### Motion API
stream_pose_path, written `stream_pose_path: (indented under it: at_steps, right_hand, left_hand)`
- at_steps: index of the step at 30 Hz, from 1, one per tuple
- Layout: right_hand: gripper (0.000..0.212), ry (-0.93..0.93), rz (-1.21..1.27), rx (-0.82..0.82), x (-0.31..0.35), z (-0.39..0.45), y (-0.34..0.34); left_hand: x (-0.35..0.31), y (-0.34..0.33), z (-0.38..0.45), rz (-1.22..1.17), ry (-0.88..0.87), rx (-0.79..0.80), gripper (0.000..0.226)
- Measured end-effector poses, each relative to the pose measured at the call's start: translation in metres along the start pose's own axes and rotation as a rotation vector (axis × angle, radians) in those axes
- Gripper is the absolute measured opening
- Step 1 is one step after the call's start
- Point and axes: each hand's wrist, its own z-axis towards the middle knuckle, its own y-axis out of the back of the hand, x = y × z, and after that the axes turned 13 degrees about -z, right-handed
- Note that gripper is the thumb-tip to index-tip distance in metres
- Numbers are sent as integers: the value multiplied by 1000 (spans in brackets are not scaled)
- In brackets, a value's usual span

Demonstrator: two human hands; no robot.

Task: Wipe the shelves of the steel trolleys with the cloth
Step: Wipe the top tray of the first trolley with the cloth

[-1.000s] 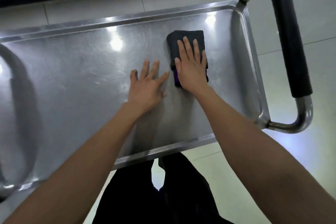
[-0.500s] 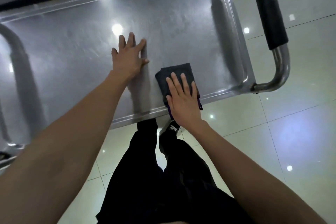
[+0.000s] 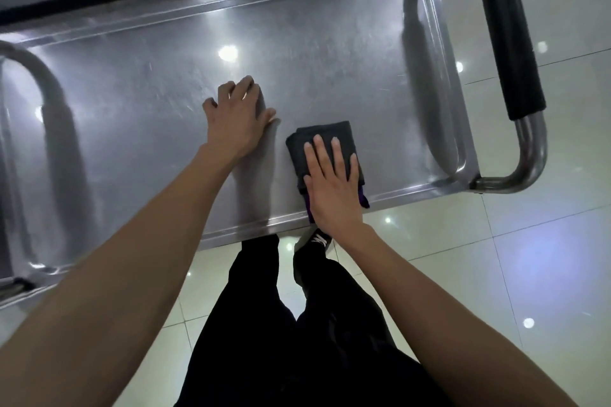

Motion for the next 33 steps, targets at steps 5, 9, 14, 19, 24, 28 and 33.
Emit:
stream_pose_path:
  at_steps: [5,9,14,19,24,28,33]
  right_hand:
    - [61,-61,47,-31,19,68,15]
    - [58,-104,92,-34,33,129,33]
    - [57,-122,78,-29,42,206,57]
    - [57,-157,85,-27,51,275,78]
    - [57,-190,73,-62,57,313,87]
    - [56,-183,56,-80,57,308,84]
    - [56,-136,35,-53,53,280,80]
  left_hand:
    - [20,0,-4,18,-26,24,47]
    - [44,0,-5,6,-69,74,60]
    - [55,-2,1,36,-120,106,67]
    - [64,-1,2,60,-174,122,77]
    - [75,5,-1,84,-202,145,92]
    - [78,9,-3,80,-224,153,88]
    - [77,8,-3,65,-200,135,91]
